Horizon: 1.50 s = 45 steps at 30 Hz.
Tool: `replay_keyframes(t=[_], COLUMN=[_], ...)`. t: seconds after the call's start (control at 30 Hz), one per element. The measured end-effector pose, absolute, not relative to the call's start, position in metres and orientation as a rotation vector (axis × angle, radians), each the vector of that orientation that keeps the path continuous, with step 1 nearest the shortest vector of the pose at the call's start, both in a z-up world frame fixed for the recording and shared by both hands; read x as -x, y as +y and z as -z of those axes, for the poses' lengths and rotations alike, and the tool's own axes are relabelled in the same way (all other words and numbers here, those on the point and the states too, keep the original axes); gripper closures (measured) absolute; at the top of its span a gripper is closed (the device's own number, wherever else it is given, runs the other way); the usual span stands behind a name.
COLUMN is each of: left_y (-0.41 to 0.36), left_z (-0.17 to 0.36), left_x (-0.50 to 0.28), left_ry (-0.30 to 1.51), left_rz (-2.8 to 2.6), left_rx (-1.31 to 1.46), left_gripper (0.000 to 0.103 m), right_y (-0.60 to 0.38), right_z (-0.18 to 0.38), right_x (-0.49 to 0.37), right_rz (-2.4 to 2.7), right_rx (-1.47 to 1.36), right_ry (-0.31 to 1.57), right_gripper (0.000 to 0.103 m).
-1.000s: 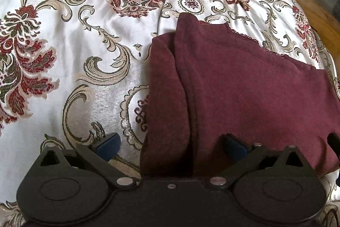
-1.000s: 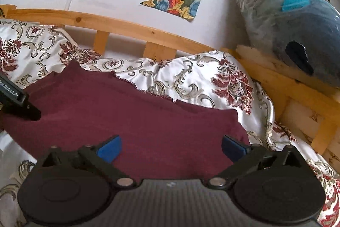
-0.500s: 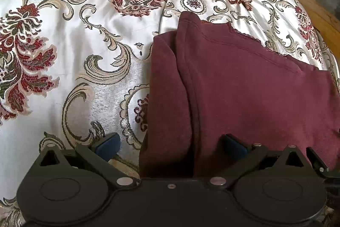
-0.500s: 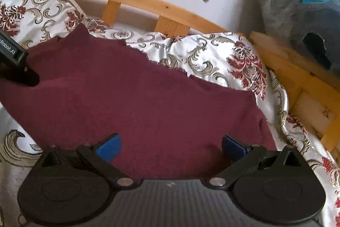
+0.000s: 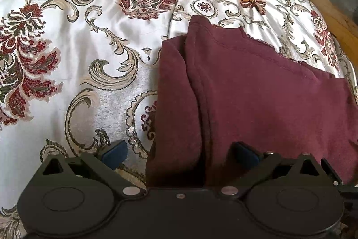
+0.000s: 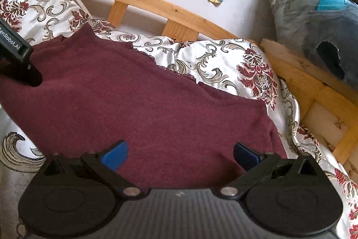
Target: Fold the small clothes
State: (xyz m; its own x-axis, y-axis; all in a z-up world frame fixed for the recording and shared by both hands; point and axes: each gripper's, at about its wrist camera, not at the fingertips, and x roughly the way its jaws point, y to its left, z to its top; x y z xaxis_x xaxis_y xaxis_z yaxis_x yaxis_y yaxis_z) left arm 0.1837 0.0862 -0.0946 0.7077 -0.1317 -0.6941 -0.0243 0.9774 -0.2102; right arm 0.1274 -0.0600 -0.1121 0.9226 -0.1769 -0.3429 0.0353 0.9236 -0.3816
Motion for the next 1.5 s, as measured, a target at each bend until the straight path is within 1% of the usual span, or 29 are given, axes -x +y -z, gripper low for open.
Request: replay_keyframes(t=[0.03,0.1,0.27,0.3,0.43,0.53,0.6,0.7,0.77,0.83,0.9,0.97,1.03,1.17,1.27,1.47,1.5], left_y=[0.085,0.083,0.077,0.078,0.082,0.084,0.084,0.082,0.081,0.08,0.078,0.075,0.075,0.078,0.076,0.051,0.044], left_z=[0.093,0.091,0.087,0.087,0.087,0.088,0.087,0.086,0.084,0.083,0.082,0.081,0.08,0.073,0.064,0.022,0.013], left_x=[-0.182,-0.179,-0.175,-0.176,-0.177,-0.178,-0.177,-0.177,-0.178,-0.179,-0.18,-0.181,-0.18,-0.181,-0.18,-0.183,-0.186], left_ry=[0.778,0.761,0.73,0.731,0.734,0.736,0.736,0.732,0.737,0.735,0.738,0.74,0.74,0.738,0.717,0.664,0.656], left_rz=[0.069,0.082,0.115,0.12,0.122,0.127,0.126,0.128,0.129,0.124,0.116,0.114,0.115,0.151,0.172,0.226,0.238], left_rx=[0.21,0.206,0.186,0.199,0.24,0.26,0.262,0.257,0.25,0.253,0.249,0.226,0.225,0.21,0.208,0.198,0.196], left_gripper=[0.01,0.021,0.038,0.04,0.044,0.05,0.057,0.064,0.066,0.069,0.072,0.073,0.074,0.075,0.078,0.08,0.081], right_y=[-0.061,-0.063,-0.068,-0.069,-0.073,-0.078,-0.079,-0.078,-0.078,-0.082,-0.097,-0.112,-0.116,-0.109,-0.11,-0.127,-0.133], right_z=[0.112,0.111,0.11,0.11,0.109,0.108,0.108,0.108,0.106,0.093,0.074,0.059,0.052,0.052,0.052,0.049,0.047], right_x=[-0.128,-0.128,-0.13,-0.13,-0.131,-0.132,-0.133,-0.133,-0.134,-0.136,-0.129,-0.114,-0.106,-0.09,-0.075,-0.056,-0.055], right_rz=[0.109,0.105,0.091,0.088,0.074,0.063,0.059,0.064,0.063,0.025,-0.027,-0.084,-0.096,-0.004,0.009,-0.038,-0.042], right_rx=[0.373,0.36,0.327,0.319,0.284,0.256,0.247,0.256,0.266,0.254,0.175,0.12,0.154,0.287,0.248,0.177,0.157], right_ry=[0.385,0.391,0.405,0.408,0.42,0.429,0.433,0.431,0.439,0.517,0.557,0.525,0.514,0.473,0.46,0.483,0.478], right_gripper=[0.0,0.0,0.0,0.0,0.0,0.0,0.0,0.0,0.0,0.0,0.0,0.0,0.0,0.0,0.0,0.0,0.0])
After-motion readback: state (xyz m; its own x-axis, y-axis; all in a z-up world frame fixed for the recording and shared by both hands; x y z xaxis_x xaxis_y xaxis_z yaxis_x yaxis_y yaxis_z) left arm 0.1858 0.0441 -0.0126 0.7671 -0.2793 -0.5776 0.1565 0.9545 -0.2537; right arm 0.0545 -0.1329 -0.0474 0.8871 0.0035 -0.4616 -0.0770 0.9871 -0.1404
